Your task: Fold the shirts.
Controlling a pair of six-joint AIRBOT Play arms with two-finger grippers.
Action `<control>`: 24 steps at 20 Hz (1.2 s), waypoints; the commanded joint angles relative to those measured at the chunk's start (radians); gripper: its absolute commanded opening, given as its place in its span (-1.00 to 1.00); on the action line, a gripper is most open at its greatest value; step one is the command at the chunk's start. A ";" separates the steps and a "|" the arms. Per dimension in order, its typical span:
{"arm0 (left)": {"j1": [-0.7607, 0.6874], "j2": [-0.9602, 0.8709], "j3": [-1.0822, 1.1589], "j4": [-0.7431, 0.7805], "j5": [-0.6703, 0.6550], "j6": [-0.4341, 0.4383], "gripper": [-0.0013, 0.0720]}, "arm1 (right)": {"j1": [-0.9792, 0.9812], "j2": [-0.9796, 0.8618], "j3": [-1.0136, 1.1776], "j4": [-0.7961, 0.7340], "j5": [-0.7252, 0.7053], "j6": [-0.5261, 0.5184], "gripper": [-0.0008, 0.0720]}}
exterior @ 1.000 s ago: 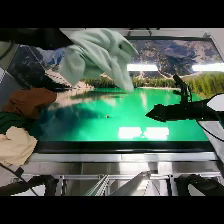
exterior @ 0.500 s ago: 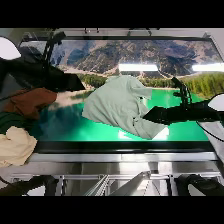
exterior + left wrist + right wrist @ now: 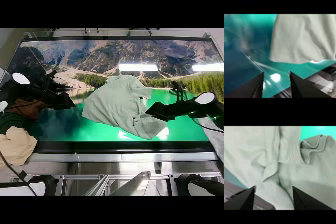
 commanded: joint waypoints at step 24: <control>-0.031 0.278 0.840 -0.595 -0.272 0.213 -0.95 | -0.110 0.448 0.450 0.790 0.195 -0.550 -0.92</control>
